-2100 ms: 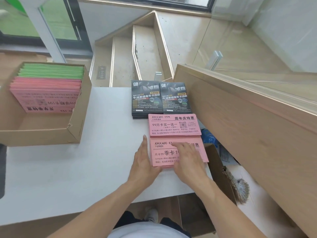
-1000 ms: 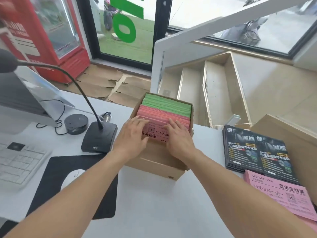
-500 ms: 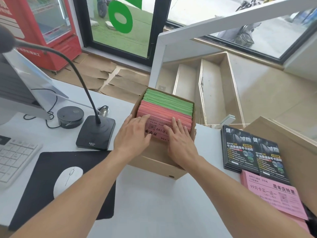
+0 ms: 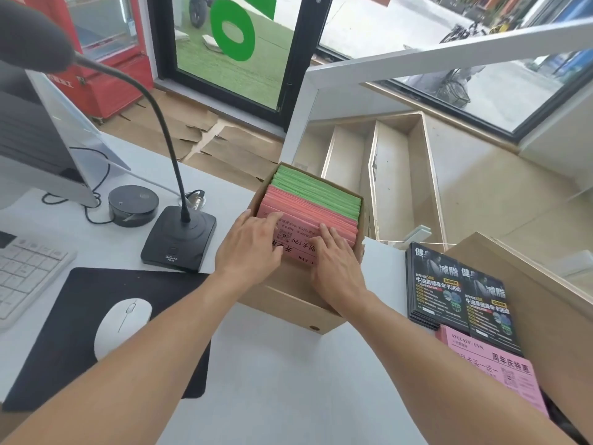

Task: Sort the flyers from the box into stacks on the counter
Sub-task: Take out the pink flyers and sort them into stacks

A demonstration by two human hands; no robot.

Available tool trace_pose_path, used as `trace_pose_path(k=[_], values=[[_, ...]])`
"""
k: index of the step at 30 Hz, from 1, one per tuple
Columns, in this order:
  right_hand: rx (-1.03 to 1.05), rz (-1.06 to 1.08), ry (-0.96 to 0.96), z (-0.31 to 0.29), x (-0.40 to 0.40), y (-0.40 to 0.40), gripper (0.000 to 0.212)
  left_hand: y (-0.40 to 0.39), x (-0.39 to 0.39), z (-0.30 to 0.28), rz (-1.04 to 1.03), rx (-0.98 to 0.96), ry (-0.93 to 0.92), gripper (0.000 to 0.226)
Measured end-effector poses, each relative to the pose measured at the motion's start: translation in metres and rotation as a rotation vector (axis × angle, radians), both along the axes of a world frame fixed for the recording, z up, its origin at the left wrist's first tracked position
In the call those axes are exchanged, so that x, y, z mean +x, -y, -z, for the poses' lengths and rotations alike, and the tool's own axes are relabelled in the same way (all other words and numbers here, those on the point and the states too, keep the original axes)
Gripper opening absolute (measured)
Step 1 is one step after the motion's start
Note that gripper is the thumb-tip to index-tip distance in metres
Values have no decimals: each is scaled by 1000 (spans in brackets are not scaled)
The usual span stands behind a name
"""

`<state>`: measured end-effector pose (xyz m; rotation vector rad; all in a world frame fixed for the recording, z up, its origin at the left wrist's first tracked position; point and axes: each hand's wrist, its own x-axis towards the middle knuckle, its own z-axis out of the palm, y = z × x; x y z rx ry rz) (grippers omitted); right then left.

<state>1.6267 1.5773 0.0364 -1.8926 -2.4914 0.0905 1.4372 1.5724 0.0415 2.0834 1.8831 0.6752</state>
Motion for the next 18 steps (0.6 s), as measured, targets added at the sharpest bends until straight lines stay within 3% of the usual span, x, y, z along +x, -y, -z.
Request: trace_pose_path(k=[6, 18], values=[[-26, -28, 50, 1, 2, 4, 66, -5, -2, 8, 21, 20, -2, 64], [34, 12, -23, 2, -2, 3, 54, -5, -2, 10, 29, 36, -9, 62]])
